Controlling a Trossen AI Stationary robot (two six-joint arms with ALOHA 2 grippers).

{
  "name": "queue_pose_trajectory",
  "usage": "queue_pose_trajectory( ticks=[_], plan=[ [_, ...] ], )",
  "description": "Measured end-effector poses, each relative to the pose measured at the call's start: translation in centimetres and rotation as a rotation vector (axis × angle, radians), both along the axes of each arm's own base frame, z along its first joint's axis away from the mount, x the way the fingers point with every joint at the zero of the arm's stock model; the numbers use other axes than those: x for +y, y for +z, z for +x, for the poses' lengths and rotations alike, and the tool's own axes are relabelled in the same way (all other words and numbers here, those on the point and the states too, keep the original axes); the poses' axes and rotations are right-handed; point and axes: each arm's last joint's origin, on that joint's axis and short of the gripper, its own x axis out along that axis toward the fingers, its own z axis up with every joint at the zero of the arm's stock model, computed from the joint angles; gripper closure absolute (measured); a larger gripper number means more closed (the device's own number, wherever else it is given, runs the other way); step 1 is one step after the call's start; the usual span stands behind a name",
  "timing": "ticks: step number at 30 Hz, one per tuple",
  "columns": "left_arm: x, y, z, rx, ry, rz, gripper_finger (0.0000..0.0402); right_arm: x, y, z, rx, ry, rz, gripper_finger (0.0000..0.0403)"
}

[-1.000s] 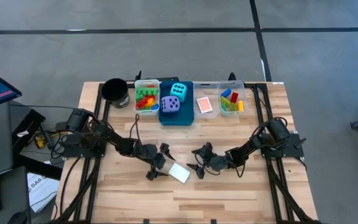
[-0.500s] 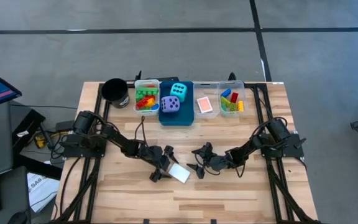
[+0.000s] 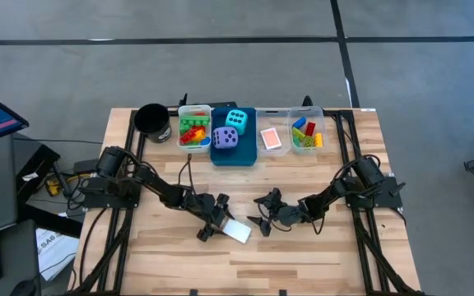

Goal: Pick & Place Toys
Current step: Put the white game card into the left transparent bin

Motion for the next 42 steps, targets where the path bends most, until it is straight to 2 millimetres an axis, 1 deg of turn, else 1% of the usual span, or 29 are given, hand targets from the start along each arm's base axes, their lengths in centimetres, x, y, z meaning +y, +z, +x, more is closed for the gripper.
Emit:
queue_pose_trajectory(
  ticks=[3,7,12,15,18,24,29,32,35,42],
  plan=[
    [0.1,0.0,0.0,-0.002,0.012,0.004,0.0140,0.0,0.0,0.0,0.000,0.000,0.000,0.0039],
    [0.1,0.0,0.1,-0.013,0.020,0.003,0.0130,0.0,0.0,0.0,-0.002,-0.003,0.007,0.0039],
    [0.1,0.5,0.0,-0.022,0.024,0.002,0.0144,0.0,0.1,0.0,-0.012,-0.016,0.028,0.0039],
    [0.1,1.8,-0.2,-0.050,0.010,-0.014,0.0146,0.0,0.2,0.0,-0.013,-0.011,0.026,0.0039],
    [0.2,3.9,-0.6,-0.075,0.003,-0.026,0.0143,0.2,1.1,0.0,-0.032,0.015,-0.002,0.0039],
    [0.6,8.3,-2.3,-0.077,0.037,-0.090,0.0146,1.2,4.7,-0.3,-0.113,0.057,-0.161,0.0039],
    [1.0,10.8,-4.0,-0.057,0.088,-0.132,0.0146,2.3,7.4,-1.1,-0.170,0.087,-0.286,0.0039],
    [1.3,11.8,-4.6,-0.066,0.112,-0.148,0.0146,2.8,8.4,-1.4,-0.192,0.119,-0.335,0.0039],
    [1.4,12.5,-4.9,-0.099,0.143,-0.141,0.0146,2.9,8.8,-1.5,-0.196,0.135,-0.371,0.0039],
    [2.0,12.7,-4.9,-0.119,0.232,-0.100,0.0145,1.9,8.8,-1.0,-0.188,0.104,-0.388,0.0039]
  ],
)
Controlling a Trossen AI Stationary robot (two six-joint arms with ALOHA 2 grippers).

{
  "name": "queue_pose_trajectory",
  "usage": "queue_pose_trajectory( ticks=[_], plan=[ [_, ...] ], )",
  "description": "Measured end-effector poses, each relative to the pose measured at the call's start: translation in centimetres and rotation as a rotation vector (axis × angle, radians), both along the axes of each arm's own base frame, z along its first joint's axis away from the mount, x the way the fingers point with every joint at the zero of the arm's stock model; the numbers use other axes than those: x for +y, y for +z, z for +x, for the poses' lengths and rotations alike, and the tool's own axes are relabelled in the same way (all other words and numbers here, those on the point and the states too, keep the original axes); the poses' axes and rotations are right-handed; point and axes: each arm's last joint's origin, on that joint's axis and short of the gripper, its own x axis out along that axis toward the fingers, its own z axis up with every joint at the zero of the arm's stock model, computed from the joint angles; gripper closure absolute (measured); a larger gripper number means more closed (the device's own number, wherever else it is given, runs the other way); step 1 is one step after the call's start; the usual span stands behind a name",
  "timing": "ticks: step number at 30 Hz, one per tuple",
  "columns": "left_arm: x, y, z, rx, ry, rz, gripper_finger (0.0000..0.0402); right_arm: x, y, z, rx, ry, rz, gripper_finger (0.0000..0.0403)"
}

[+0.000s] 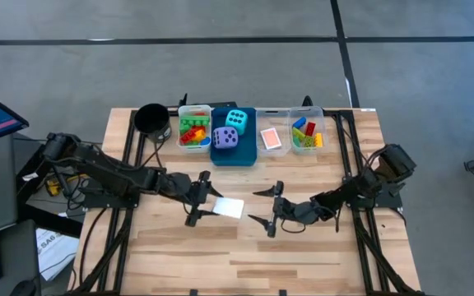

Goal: Pick & Place Toys
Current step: Put the white game card into the left transparent bin

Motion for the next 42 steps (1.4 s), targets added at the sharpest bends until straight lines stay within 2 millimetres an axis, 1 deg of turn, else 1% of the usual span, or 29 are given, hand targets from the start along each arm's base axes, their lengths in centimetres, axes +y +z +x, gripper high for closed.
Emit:
queue_pose_trajectory(
  ticks=[4,9,13,16,20,27,31,42],
  plan=[
    [0.2,0.0,0.0,-0.006,0.048,0.026,0.0146,-0.6,0.2,0.3,-0.016,0.013,0.015,0.0039],
    [0.2,0.0,0.0,-0.008,0.063,0.034,0.0146,-1.0,0.5,0.7,-0.042,0.084,0.045,0.0039],
    [0.4,0.0,0.1,-0.008,0.070,0.032,0.0146,-0.9,0.7,0.9,-0.050,0.088,0.047,0.0039],
    [0.4,0.0,0.1,-0.009,0.074,0.033,0.0146,-0.6,1.2,1.3,-0.064,0.109,0.055,0.0039],
    [0.4,0.0,0.1,-0.007,0.074,0.033,0.0146,0.0,1.8,2.0,-0.032,0.114,0.043,0.0039],
    [0.4,-0.1,0.0,0.009,0.073,0.033,0.0146,0.2,2.3,3.1,0.049,0.072,0.022,0.0039],
    [0.4,-0.1,0.0,0.006,0.086,0.039,0.0145,0.0,2.3,3.2,0.047,0.010,0.021,0.0039],
    [0.4,0.0,0.1,-0.001,0.081,0.039,0.0145,-0.2,2.5,3.2,0.031,-0.061,0.013,0.0039]
  ],
)
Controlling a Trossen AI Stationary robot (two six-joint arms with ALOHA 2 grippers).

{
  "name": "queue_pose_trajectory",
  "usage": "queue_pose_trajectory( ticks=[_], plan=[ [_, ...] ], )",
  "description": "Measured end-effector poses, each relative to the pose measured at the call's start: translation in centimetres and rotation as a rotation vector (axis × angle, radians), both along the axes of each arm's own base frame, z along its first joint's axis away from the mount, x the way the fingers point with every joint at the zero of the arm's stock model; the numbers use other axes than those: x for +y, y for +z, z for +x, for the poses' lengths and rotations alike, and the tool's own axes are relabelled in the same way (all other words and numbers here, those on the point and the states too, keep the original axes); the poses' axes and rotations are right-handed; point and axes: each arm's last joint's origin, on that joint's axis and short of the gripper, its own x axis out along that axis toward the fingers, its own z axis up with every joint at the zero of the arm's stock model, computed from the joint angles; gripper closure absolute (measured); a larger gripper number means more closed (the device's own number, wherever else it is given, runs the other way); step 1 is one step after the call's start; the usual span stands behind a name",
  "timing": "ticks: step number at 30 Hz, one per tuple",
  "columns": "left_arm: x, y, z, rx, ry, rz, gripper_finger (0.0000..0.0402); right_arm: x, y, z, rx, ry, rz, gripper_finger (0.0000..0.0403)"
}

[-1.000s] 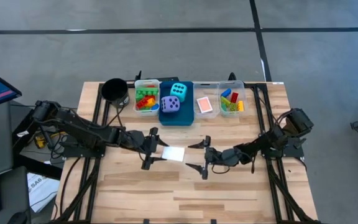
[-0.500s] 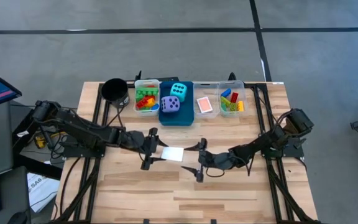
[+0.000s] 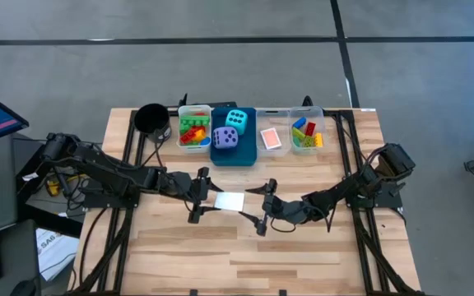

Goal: Pick & Place Toys
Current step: Put the white game card into the left transparent bin

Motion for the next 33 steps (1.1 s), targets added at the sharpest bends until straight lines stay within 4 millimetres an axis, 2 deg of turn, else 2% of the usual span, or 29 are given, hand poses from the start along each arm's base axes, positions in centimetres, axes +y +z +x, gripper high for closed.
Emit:
queue_pose_trajectory(
  ticks=[33],
  plan=[
    [-0.13,0.00,-0.02,0.002,-0.015,-0.028,0.0144,-0.33,0.25,0.36,-0.023,0.089,0.040,0.0039]
  ],
)
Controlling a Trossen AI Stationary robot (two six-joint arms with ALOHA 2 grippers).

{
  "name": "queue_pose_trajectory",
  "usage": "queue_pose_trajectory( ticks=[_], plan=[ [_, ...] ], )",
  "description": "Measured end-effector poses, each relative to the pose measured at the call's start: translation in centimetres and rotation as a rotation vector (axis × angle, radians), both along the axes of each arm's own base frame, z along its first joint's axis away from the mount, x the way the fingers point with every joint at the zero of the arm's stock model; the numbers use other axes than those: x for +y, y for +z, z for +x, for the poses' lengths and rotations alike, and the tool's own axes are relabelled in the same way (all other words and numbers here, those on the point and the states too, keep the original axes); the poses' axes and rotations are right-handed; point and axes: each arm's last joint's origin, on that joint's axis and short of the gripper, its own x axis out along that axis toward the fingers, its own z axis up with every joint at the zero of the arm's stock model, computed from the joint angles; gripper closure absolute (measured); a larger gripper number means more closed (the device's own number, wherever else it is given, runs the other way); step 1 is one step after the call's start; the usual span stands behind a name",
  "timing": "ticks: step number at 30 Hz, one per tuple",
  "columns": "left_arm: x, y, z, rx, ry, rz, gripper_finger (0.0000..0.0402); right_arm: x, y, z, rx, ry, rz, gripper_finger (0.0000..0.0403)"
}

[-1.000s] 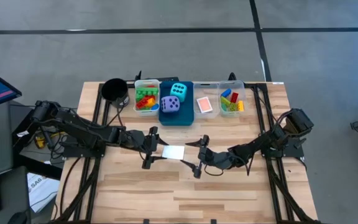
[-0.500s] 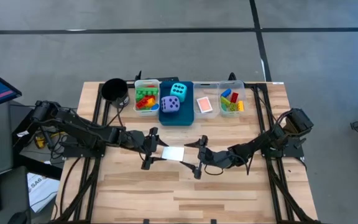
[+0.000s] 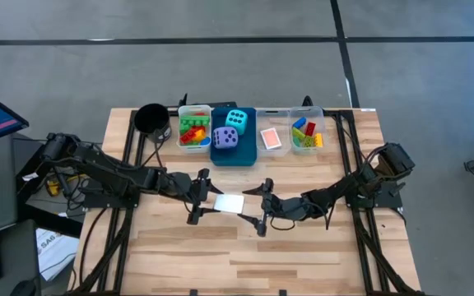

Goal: Pick & Place Toys
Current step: Put the white game card into the left transparent bin

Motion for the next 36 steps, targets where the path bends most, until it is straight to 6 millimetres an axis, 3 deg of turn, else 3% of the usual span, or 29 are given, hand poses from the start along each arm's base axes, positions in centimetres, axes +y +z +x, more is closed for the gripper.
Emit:
queue_pose_trajectory(
  ticks=[25,36],
  plan=[
    [0.01,0.28,0.14,-0.034,0.004,-0.006,0.0144,-0.32,0.05,0.18,-0.008,0.011,0.035,0.0042],
    [0.02,0.29,0.14,-0.035,0.007,-0.004,0.0144,-0.31,0.07,0.18,-0.009,0.012,0.035,0.0114]
  ],
)
